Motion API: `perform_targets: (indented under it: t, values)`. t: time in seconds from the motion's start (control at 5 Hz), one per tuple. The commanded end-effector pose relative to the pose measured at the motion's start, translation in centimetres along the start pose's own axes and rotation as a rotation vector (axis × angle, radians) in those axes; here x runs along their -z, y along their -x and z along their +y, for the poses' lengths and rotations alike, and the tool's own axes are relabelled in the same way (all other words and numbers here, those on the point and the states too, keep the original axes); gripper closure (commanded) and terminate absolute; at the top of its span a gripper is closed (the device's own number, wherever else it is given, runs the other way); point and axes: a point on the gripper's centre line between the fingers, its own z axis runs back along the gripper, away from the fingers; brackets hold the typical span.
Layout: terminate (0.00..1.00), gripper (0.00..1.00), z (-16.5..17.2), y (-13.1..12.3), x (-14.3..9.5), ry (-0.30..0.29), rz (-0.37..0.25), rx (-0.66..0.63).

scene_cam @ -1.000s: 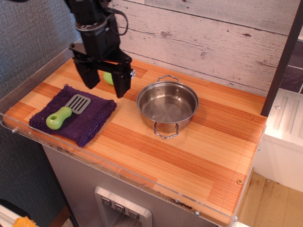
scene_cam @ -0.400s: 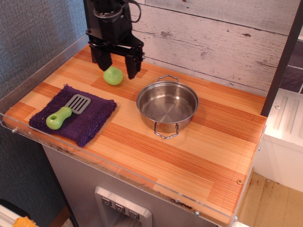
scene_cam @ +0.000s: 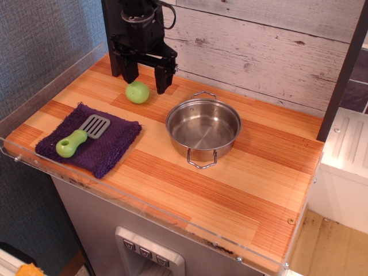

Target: Place the green lime in the pot

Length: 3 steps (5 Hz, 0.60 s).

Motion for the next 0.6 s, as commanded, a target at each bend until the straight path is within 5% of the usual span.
perform_targets:
  t: [0.0,0.2,0.4]
  values:
    - [0.0,0.0,2.0,-0.9,0.5,-0.048,0.012,0.009]
    - [0.0,0.0,2.3,-0.3,1.6,-0.037,0.043,0.007]
    - [0.0,1.0,2.0,0.0,2.1,-0.016,0.043,0.008]
